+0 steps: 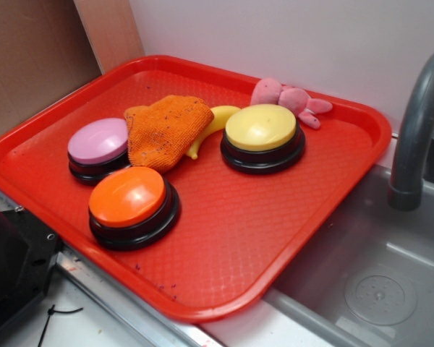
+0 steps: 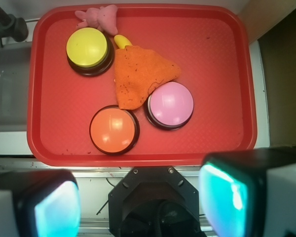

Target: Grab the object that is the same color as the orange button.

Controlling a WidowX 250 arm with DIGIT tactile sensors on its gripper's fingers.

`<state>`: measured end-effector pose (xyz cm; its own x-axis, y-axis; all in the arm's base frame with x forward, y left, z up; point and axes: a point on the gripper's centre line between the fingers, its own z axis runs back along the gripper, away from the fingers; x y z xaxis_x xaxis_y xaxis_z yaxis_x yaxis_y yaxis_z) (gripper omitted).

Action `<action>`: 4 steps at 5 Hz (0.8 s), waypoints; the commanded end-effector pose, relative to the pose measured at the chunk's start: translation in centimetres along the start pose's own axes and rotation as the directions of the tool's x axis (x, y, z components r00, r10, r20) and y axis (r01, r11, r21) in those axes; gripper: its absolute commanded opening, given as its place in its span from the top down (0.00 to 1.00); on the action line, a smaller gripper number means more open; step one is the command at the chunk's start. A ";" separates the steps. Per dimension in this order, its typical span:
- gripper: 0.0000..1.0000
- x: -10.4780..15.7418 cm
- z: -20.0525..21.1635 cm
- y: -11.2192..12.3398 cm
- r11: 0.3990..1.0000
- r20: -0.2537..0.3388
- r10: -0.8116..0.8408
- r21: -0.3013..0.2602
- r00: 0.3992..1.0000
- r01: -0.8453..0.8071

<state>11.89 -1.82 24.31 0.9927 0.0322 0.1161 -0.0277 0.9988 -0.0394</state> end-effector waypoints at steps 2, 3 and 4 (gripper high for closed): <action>0.00 1.8 -2.6 0.9 0.998 0.029 -0.066 0.009 0.997 0.066; 0.00 3.9 -5.4 1.7 0.994 0.046 -0.106 0.018 0.993 0.105; 0.00 6.7 -9.1 2.5 0.990 0.037 -0.098 0.105 0.994 0.094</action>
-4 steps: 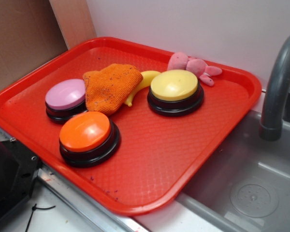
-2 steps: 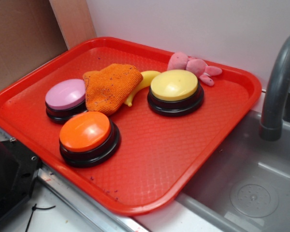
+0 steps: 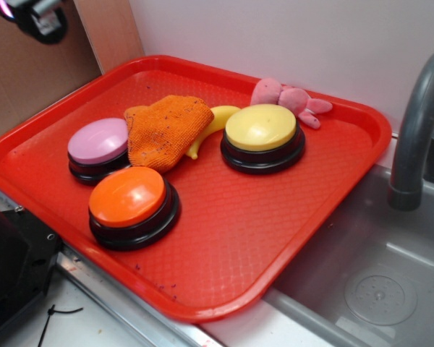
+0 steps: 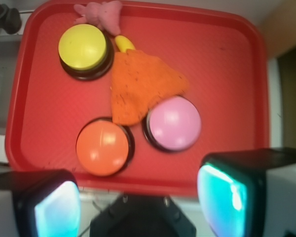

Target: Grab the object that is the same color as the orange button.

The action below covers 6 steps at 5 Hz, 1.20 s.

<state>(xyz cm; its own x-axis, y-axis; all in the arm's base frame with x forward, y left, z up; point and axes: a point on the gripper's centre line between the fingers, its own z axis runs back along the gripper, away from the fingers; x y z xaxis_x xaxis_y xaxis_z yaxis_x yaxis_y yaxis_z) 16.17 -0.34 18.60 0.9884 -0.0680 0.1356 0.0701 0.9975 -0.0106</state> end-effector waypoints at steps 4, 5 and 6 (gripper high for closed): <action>0.00 6.6 -14.5 2.4 0.991 -0.034 -0.064 0.114 0.997 0.067; 0.00 6.4 -15.3 2.6 0.993 -0.046 -0.060 0.100 0.997 0.065; 0.00 6.3 -15.9 2.6 0.994 -0.062 -0.061 0.089 0.996 0.067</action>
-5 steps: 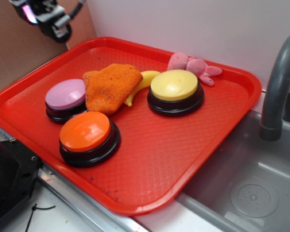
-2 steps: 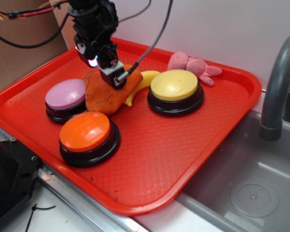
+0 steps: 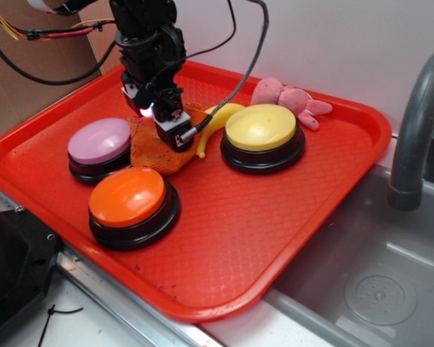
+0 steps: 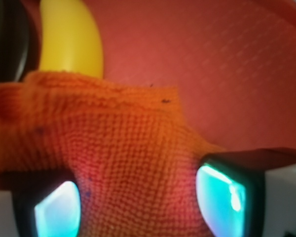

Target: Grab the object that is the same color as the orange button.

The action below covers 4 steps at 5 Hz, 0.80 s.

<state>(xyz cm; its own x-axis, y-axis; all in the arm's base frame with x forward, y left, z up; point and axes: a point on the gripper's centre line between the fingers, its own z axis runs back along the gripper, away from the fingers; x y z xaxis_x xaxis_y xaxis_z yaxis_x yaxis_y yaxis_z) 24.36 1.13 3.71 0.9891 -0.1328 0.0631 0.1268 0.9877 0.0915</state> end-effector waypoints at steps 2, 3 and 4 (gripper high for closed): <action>1.00 0.0 -0.8 0.7 1.000 -0.019 -0.006 -0.005 1.000 0.006; 1.00 -0.2 -0.9 0.9 1.000 -0.030 -0.002 0.004 1.000 0.002; 1.00 -0.2 -0.9 1.1 1.000 -0.068 -0.009 0.029 0.998 0.011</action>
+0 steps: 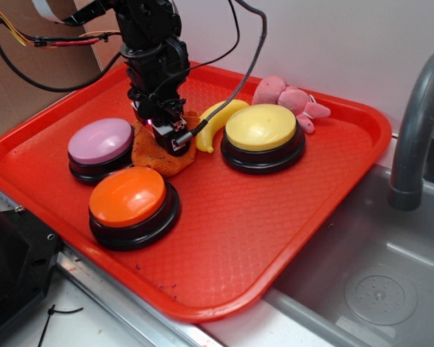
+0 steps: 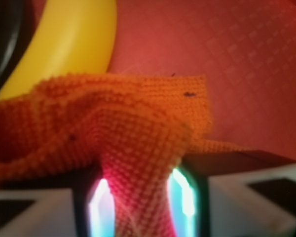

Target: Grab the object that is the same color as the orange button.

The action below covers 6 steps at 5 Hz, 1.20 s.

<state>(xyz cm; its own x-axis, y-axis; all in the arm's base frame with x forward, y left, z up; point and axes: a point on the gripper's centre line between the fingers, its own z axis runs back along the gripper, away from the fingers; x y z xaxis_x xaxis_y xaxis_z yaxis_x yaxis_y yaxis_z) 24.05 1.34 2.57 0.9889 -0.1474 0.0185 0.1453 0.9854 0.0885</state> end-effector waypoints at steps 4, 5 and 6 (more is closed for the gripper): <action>1.00 0.2 12.1 1.8 0.985 -0.026 0.171 0.044 0.985 -0.169; 1.00 -0.1 16.8 1.7 0.979 0.049 0.200 0.013 0.979 -0.201; 1.00 -0.6 19.2 2.5 0.971 0.077 0.237 -0.038 0.968 -0.235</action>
<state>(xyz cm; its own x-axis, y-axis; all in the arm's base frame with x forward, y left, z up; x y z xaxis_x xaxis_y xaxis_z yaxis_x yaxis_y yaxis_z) 23.17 1.65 19.89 0.9963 0.0765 0.0401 -0.0783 0.9959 0.0444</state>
